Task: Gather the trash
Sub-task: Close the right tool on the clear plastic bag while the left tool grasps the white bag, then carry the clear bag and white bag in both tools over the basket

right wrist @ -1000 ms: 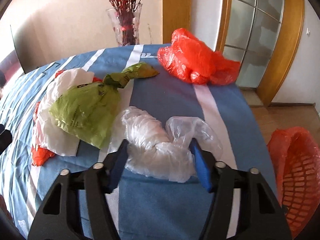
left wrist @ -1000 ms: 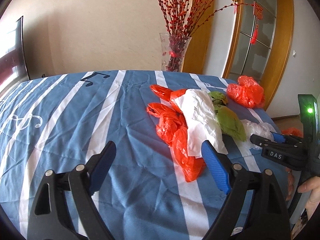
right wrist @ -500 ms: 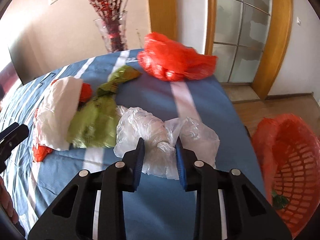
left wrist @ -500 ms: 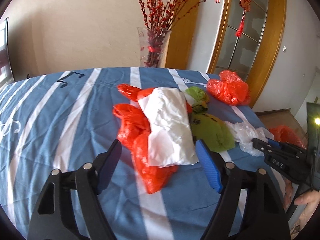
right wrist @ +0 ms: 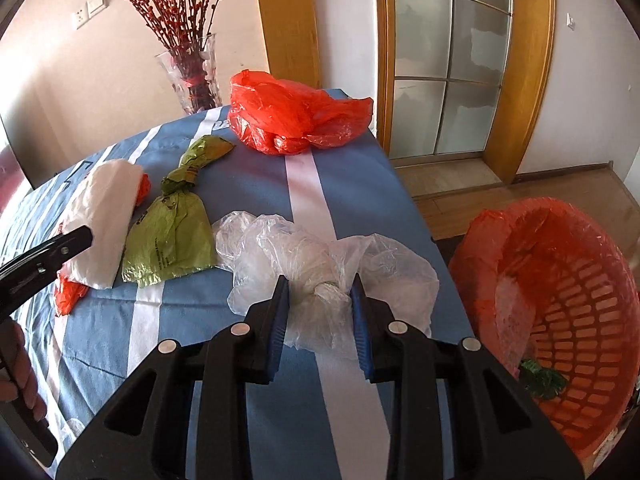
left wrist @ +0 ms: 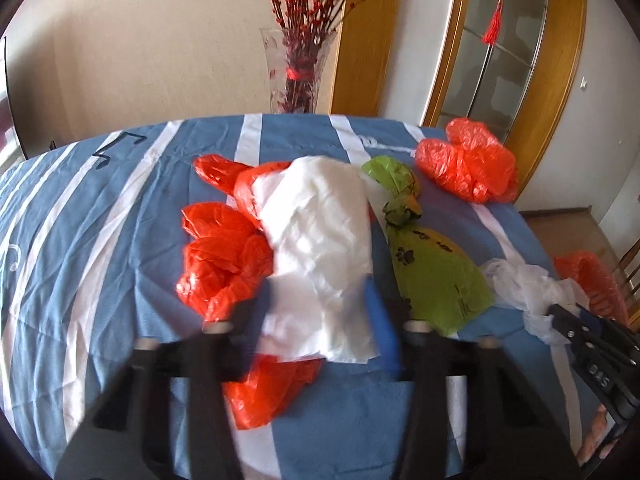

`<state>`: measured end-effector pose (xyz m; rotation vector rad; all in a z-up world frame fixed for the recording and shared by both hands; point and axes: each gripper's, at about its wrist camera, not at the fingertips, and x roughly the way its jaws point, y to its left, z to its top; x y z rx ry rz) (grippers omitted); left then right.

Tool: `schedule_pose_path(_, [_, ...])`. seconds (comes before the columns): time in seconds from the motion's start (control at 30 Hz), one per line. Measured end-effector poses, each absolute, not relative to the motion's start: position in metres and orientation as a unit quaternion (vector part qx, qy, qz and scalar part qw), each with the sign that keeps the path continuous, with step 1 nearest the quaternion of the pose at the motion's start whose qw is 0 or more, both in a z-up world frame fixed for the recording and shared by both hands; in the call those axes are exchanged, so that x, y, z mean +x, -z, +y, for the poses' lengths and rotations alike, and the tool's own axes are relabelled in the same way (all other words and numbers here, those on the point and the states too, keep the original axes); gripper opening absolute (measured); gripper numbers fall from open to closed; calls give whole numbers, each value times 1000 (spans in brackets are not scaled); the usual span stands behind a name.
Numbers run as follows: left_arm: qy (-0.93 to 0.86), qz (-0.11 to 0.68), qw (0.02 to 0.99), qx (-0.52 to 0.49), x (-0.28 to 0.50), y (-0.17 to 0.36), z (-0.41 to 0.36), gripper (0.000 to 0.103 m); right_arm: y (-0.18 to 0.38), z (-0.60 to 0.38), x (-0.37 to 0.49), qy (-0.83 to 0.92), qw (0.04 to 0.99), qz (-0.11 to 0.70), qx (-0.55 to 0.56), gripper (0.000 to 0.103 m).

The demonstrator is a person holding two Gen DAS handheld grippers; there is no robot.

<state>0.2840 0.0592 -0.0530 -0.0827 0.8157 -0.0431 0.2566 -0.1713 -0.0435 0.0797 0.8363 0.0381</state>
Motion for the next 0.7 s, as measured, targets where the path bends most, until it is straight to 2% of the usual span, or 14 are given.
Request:
schedule_pose_path(0.03, [26,403,914,-45,286,55,59,14,43,-172,256,-19,913,406,40,30])
schedule_pose_path(0.17, [48,395,916,-58,278,51,63,8,39,-178,250,-19,915,399,47,30])
schedule_pose_path(0.7, [92,334,935,-69,227,-5,57,8,3,-211,207,-9,933,351,81,30])
